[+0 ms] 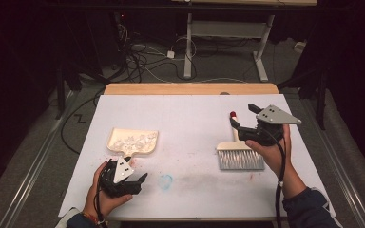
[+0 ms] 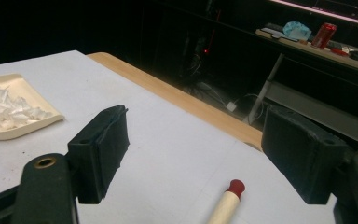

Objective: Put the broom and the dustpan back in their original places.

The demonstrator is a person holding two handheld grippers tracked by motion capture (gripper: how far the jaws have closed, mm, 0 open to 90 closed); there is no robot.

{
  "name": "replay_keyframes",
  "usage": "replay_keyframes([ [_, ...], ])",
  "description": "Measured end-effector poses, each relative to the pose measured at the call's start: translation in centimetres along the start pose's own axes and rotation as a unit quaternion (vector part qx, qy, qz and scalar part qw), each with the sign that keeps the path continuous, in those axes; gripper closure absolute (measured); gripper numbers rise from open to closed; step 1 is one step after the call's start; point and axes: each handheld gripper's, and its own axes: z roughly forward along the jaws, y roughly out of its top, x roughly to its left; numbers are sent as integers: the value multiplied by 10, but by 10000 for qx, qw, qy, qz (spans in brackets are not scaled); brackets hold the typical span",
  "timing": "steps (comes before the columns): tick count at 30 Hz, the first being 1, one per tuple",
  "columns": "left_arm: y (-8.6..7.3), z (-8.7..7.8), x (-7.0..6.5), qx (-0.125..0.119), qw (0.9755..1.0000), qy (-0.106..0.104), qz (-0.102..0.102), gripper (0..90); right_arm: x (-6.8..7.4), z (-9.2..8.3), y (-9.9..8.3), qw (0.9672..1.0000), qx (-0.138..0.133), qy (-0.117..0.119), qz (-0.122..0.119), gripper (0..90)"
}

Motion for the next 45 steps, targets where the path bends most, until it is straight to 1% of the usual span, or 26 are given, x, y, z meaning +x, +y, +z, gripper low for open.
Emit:
replay_keyframes([
  [5,0,0,0,-7,10000,-1,2,204,4,-7,1,9999,1,58,-82,235],
  [8,0,0,0,4,10000,8,9,204,6,-9,1,9998,31,69,-177,237],
  [11,-1,0,0,-17,10000,-67,-24,200,7,-12,0,9998,30,86,-182,238],
  [12,-1,1,1,-12,10000,-56,-27,200,8,-13,0,9998,36,102,-151,238],
  [14,-1,1,0,-8,10000,-58,-20,200,9,-14,-1,9998,25,87,-173,242],
  [16,-1,1,0,-17,10000,-76,-5,200,9,-16,-1,9997,56,76,-225,242],
  [18,-1,1,-1,3,10000,-68,19,199,9,-19,-2,9997,38,67,-221,242],
  [20,-1,1,-1,12,10000,-67,21,199,10,-21,-2,9997,28,107,-219,243],
  [22,-1,1,-1,10,10000,-65,34,200,12,-22,-4,9996,54,92,-261,244],
  [23,0,1,-1,-16,9999,-42,95,200,12,-23,-4,9996,76,99,-268,243],
  [25,0,1,-1,-15,9999,-30,107,199,13,-26,-6,9995,69,52,-310,245],
  [26,-1,1,-1,19,10000,-60,54,200,13,-27,-7,9994,86,71,-313,244],
  [28,-1,1,-1,22,10000,-42,61,200,13,-30,-8,9994,99,83,-329,244],
  [29,0,1,-1,-7,9999,-24,108,201,13,-32,-8,9994,114,80,-329,244],
  [31,1,1,-1,-28,9999,-20,111,201,12,-34,-10,9993,192,82,-319,244],
  [32,1,2,-2,-5,10000,-50,63,201,12,-36,-10,9993,207,84,-304,244],
  [33,2,2,-2,-33,9999,-37,125,201,12,-38,-11,9993,192,73,-324,244],
  [36,3,4,-3,-57,9999,-80,130,201,11,-44,-13,9992,195,67,-332,242],
  [38,3,5,-4,-49,9998,-72,166,201,10,-48,-15,9992,194,93,-334,237],
  [40,4,4,-4,-62,9998,-66,153,201,9,-53,-18,9992,168,110,-342,236],
  [41,3,4,-4,-51,9999,-87,85,201,8,-55,-19,9992,181,108,-349,236],
  [42,3,4,-4,-73,9999,-54,131,201,8,-57,-21,9992,201,94,-345,235],
  [45,4,4,-4,-53,9999,-51,149,201,6,-62,-28,9991,209,109,-367,233],
])
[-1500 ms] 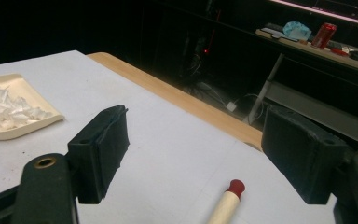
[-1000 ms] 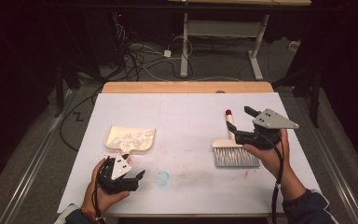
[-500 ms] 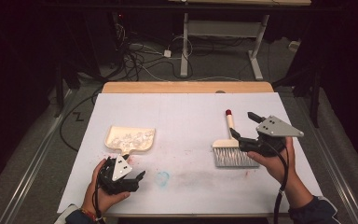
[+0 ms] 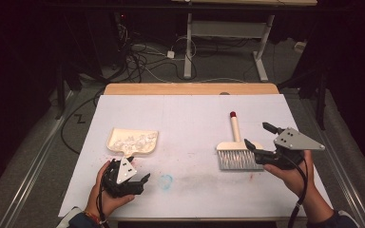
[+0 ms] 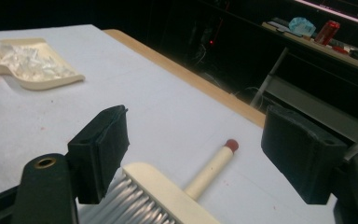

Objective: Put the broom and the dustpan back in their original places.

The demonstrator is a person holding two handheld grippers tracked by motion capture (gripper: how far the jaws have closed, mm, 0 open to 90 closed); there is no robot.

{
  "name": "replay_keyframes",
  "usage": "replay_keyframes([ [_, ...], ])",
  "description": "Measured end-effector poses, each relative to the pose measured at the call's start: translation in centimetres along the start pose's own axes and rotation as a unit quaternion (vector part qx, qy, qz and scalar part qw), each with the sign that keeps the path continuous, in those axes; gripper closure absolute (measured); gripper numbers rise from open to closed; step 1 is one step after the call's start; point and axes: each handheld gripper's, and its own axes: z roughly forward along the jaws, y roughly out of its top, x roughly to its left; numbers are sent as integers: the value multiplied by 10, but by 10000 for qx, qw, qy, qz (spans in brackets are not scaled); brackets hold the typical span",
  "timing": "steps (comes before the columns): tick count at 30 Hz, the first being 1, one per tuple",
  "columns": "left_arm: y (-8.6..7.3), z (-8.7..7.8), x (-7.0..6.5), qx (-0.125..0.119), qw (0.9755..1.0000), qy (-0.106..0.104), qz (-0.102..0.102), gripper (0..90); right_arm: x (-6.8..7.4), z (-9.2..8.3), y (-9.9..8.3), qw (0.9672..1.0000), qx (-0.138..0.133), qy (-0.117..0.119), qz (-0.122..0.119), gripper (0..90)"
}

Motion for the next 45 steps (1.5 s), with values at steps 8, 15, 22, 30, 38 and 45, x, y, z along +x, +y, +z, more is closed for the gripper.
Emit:
replay_keyframes([
  [8,1,2,-1,-19,10000,-56,36,198,-1,-8,-15,9999,133,91,-57,228],
  [15,2,2,-2,3,9999,-72,69,197,3,-14,-28,9997,200,29,-146,224],
  [22,2,2,-1,6,9999,-64,85,198,7,-12,-48,9991,361,-53,-207,218],
  [30,3,2,0,-35,9999,-7,97,198,9,-18,-76,9990,447,-33,-77,215],
  [38,3,3,0,-49,9999,-6,102,198,10,-26,-98,9988,487,-78,-25,216],
  [45,4,2,-2,-40,9999,30,88,199,16,-27,-97,9981,573,-70,-213,216],
])
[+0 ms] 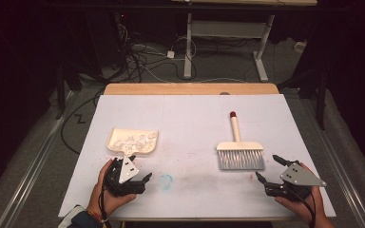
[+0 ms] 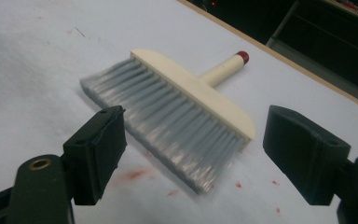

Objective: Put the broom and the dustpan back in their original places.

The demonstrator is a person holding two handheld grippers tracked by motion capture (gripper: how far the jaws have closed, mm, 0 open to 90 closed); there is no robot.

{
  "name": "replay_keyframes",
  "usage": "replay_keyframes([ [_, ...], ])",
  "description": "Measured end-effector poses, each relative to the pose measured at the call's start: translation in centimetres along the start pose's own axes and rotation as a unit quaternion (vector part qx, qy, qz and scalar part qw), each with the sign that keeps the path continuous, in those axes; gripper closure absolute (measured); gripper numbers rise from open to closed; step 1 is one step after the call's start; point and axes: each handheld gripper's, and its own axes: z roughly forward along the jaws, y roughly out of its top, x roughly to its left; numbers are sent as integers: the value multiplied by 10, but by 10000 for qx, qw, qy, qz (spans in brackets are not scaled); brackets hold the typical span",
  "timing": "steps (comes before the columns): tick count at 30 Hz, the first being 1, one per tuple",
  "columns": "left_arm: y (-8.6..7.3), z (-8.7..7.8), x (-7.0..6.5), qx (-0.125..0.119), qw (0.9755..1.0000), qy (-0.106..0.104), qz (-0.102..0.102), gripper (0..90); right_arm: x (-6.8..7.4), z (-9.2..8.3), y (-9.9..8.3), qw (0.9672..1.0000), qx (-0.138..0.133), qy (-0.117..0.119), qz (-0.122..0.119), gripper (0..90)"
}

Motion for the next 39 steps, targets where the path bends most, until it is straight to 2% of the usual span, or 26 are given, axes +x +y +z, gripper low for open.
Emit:
replay_keyframes([
  [4,0,0,-1,83,9999,84,14,201,0,-4,3,9999,-106,-43,-51,216],
  [7,-1,-2,-1,74,9999,75,-9,201,1,-4,4,9997,-62,-177,-129,216],
  [10,-1,-5,-3,-25,9999,126,14,201,3,-5,5,9997,-69,-157,-145,217],
  [11,-2,-7,-5,-61,9999,120,-58,201,3,-4,5,9997,-46,-158,-158,217],
  [13,-2,-9,-7,-127,9998,171,-14,201,3,-4,5,9998,-17,-141,-141,217],
  [18,-3,-13,-7,-155,9996,225,-14,201,3,-1,7,9997,-34,-169,-179,217],
  [22,-3,-15,-7,-206,9994,288,-13,199,3,2,6,9996,66,-175,-196,218],
  [23,-3,-16,-7,-225,9994,272,-21,199,3,2,6,9994,68,-193,-275,217],
  [25,-3,-15,-7,-219,9993,297,7,198,3,1,6,9992,77,-257,-302,217],
  [33,-2,-11,-7,-174,9995,251,49,199,3,1,7,9995,27,-227,-236,217],
  [39,-1,-10,-9,-102,9994,245,211,199,6,-1,9,9993,-63,-181,-318,217],
])
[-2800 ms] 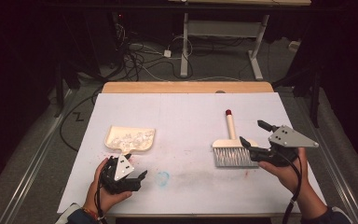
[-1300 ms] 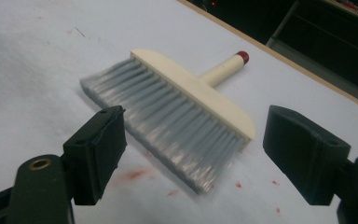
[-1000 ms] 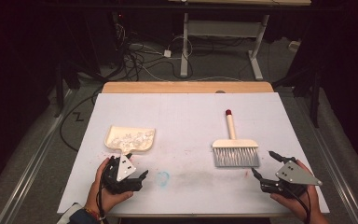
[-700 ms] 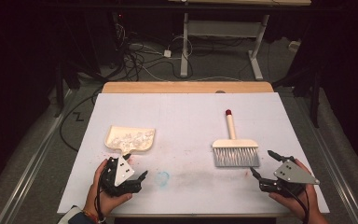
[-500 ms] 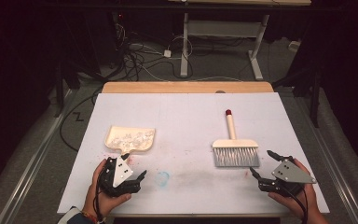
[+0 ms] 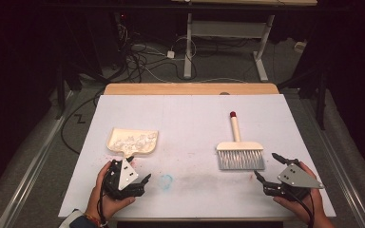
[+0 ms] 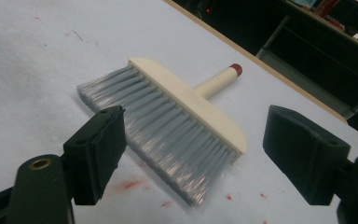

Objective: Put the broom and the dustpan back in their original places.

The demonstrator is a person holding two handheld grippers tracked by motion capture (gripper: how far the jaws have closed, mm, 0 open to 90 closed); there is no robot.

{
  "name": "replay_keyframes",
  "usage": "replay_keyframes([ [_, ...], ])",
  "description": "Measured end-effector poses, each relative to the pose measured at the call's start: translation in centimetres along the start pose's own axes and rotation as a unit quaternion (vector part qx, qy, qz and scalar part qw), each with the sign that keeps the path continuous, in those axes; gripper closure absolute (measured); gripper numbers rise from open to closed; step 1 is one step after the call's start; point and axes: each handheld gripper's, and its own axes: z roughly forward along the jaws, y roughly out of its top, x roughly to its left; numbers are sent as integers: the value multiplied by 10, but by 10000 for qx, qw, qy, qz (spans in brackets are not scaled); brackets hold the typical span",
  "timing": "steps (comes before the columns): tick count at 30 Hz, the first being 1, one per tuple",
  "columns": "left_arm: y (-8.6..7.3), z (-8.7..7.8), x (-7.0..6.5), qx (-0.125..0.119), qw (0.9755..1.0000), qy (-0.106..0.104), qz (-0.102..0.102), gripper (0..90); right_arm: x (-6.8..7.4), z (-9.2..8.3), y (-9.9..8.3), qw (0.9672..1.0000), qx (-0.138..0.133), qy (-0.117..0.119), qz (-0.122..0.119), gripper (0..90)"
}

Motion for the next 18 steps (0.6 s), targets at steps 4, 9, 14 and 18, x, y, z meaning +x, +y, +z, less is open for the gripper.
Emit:
replay_keyframes([
  [4,1,4,0,37,10000,-52,35,200,0,0,1,10000,5,13,-15,217],
  [9,4,5,1,24,10000,-36,-17,200,-1,2,-2,10000,52,14,50,217],
  [14,5,6,-1,75,10000,-38,16,200,-2,2,-2,10000,42,63,53,217],
  [18,4,8,0,94,9999,-49,2,201,-1,2,-2,10000,59,52,41,217],
])
